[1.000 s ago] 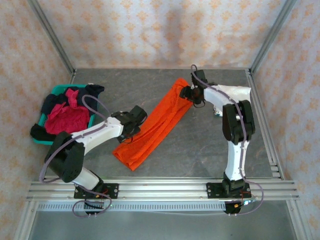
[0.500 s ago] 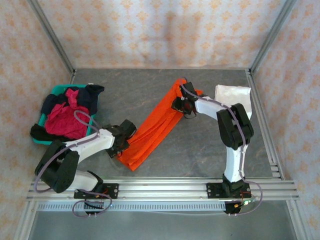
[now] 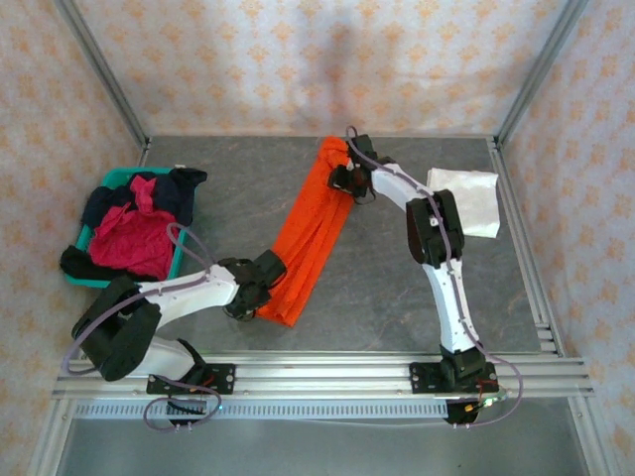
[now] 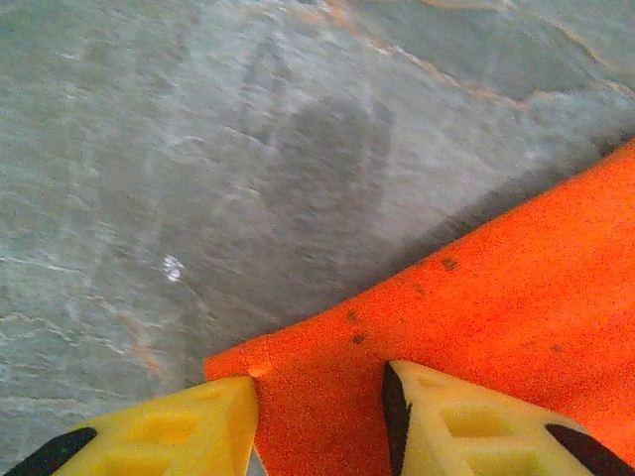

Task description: Fold and stack the t-shirts

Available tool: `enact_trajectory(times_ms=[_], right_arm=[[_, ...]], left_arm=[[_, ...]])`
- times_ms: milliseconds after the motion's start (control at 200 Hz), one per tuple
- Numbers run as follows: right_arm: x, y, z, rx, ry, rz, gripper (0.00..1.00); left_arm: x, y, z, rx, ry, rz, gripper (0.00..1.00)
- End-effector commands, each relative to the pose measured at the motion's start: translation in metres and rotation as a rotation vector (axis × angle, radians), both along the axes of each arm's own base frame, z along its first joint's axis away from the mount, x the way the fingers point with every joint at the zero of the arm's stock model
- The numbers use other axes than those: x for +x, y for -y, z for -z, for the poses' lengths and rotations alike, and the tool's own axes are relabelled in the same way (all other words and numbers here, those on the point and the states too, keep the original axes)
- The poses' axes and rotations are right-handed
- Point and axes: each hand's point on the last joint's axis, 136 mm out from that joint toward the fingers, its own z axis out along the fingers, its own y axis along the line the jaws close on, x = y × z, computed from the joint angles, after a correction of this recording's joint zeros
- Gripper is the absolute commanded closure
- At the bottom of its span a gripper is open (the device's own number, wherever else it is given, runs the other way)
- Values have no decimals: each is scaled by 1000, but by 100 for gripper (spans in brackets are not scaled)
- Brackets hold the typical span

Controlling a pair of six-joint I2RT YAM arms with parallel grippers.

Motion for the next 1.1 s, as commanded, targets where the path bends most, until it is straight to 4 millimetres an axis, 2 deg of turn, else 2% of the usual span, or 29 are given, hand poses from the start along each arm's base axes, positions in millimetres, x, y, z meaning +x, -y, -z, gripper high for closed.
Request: enact_trajectory(times_ms=[0,95,225,315,360,415,535,630,716,806,951,1036,1096], right_arm=[[-16,-5,34,-34,-123,-65,52],[-9,-16,11,-17,-69,-78,47],[-10,-11,-35,-13,22,-74,39],[-28,-2,-61,2,76,-65,35],[-42,0,-72,21,103,-64,34],[-68,4,-76,32,102,-62,32],[-139,10,-72,68,45,-50,32],[-198,10,-64,170,-45,14,34],[-248,2,-56,274,-132,62,36],[-294,-12,-47,311,-201,59,36],[-338,-34,-37,349,-222,60,42],[-353,-49,-28,360,-237,40,59],[-359,-65,-24,383,-243,11,64]], left_arm=[[1,22,5,-8,-25,39,58],[9,30,-4,5,6,56,57],[15,17,-24,46,73,44,53],[18,5,-38,66,109,50,43],[19,-1,-43,73,120,58,38],[19,-10,-47,81,127,62,33],[20,-23,-48,72,118,105,29],[23,-20,-49,34,121,175,24],[23,-19,-51,9,125,211,21],[21,-21,-51,-5,126,225,19],[19,-29,-53,-13,154,221,19],[18,-33,-55,-14,167,214,19],[19,-34,-56,-16,179,213,19]])
